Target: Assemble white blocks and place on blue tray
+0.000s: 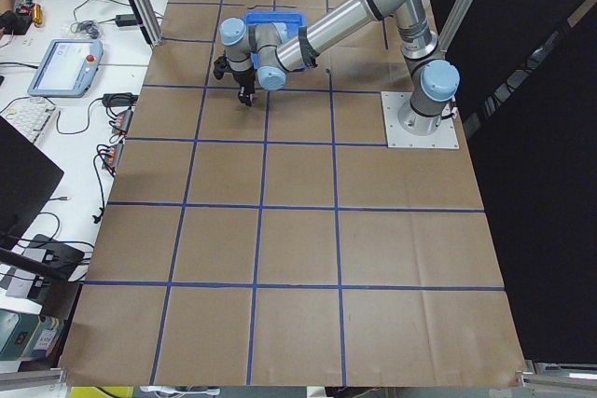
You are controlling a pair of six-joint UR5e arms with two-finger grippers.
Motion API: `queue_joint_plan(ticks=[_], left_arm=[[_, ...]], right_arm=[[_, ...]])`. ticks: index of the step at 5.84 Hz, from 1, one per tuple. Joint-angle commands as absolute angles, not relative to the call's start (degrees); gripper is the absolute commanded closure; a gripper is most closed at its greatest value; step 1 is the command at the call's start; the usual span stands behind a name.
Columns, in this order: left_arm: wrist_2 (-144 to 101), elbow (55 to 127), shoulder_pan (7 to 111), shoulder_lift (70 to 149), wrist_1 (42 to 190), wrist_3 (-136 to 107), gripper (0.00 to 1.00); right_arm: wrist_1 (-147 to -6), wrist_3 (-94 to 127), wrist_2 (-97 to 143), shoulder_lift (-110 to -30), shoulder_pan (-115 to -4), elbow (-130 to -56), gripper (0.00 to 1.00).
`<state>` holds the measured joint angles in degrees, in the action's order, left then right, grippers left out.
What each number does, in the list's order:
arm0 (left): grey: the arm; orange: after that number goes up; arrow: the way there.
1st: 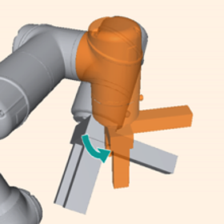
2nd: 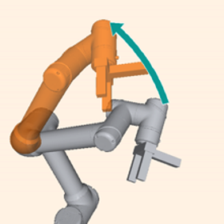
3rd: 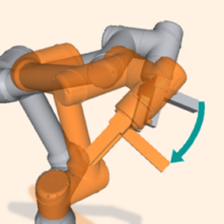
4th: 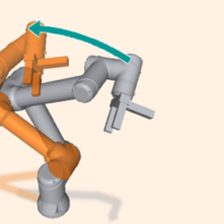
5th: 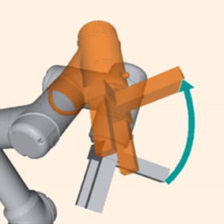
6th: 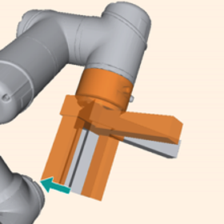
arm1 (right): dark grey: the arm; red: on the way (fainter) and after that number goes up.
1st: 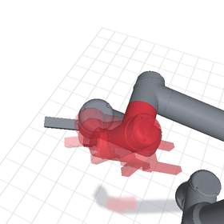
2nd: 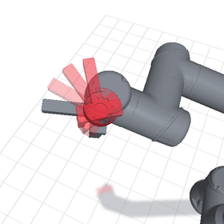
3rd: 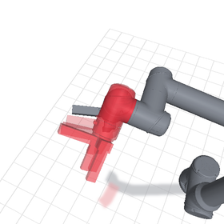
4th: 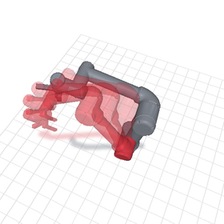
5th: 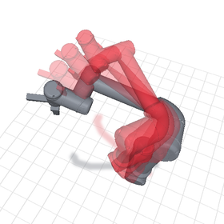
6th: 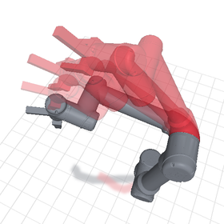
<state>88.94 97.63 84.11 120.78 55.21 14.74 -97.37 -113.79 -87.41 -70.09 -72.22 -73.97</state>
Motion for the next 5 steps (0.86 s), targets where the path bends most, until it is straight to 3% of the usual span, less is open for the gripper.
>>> queue_joint_plan(ticks=[1, 5], left_arm=[[88.95, 97.47, 84.11, 120.59, 55.11, 15.11, 1.00], [89.03, 97.82, 93.30, 115.41, 58.62, 43.31, 1.00]], right_arm=[[-97.03, -118.20, -76.92, -61.56, -67.28, -68.56, 0.00], [-98.00, -123.65, -59.08, -46.17, -60.30, -68.55, 0.00]])
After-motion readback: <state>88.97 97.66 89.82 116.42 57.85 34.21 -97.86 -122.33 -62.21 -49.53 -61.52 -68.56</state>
